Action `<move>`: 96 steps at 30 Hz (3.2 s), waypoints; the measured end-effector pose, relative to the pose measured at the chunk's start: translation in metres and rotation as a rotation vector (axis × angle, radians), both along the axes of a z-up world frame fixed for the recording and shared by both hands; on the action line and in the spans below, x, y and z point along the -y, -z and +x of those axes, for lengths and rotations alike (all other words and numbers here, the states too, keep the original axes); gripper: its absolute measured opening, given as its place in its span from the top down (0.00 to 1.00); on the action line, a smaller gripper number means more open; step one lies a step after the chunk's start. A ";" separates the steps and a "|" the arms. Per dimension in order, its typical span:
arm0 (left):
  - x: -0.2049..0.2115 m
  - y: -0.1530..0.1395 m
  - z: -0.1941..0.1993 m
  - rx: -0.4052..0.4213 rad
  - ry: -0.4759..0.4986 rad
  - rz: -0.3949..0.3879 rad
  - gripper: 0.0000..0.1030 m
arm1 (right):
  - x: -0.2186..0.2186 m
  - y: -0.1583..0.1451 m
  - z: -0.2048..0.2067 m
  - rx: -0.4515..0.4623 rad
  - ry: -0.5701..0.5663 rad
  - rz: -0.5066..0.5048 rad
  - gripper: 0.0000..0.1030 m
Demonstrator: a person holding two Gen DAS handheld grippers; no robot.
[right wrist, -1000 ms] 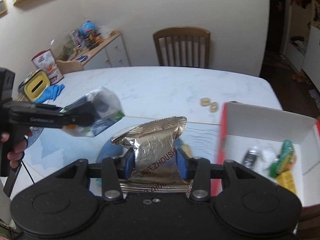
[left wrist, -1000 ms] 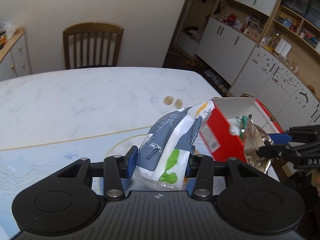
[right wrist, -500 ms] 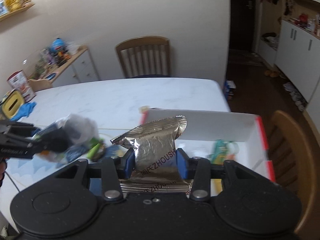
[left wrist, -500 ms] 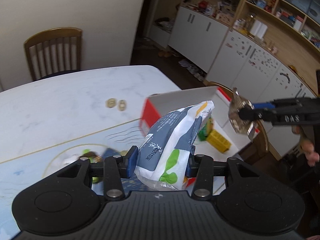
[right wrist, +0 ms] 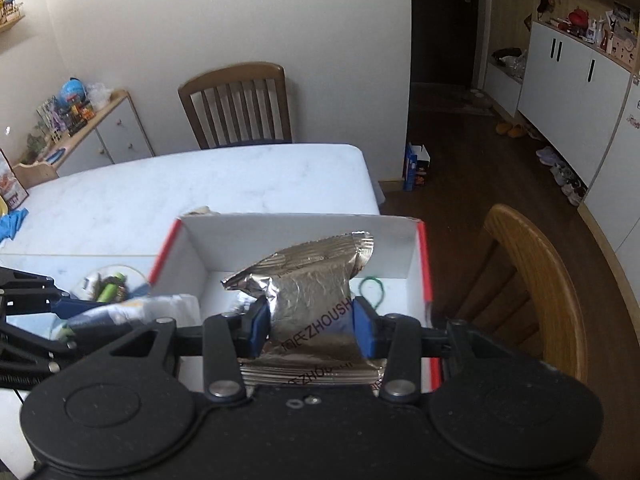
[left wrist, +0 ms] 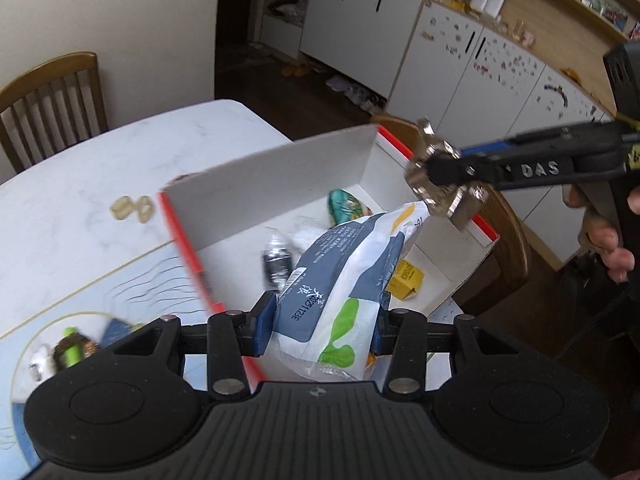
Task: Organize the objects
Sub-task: 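Carry both bags over the red box and lower them inside, then open both grippers to release the bags into the box, then withdraw both grippers from the box back over the mat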
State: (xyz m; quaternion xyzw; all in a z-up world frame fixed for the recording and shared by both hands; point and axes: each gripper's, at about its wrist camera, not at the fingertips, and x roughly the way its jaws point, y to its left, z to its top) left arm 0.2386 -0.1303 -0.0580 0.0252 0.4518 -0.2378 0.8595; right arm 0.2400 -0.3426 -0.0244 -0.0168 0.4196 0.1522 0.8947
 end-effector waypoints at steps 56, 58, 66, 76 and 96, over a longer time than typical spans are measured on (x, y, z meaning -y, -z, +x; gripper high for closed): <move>0.077 0.080 0.047 -0.193 -0.045 0.175 0.35 | -0.020 0.067 0.062 -0.088 -0.147 -0.080 0.39; 0.075 0.076 0.045 -0.190 -0.047 0.173 0.35 | -0.018 0.064 0.061 -0.090 -0.144 -0.071 0.39; 0.068 0.064 0.039 -0.148 -0.042 0.131 0.35 | -0.010 0.043 0.049 -0.066 -0.148 -0.037 0.35; 0.044 0.030 0.020 -0.080 -0.052 0.038 0.35 | 0.003 0.018 0.027 -0.044 -0.123 0.007 0.32; -0.084 -0.020 -0.036 0.045 -0.159 -0.026 0.35 | -0.057 -0.010 -0.027 -0.033 -0.132 0.100 0.22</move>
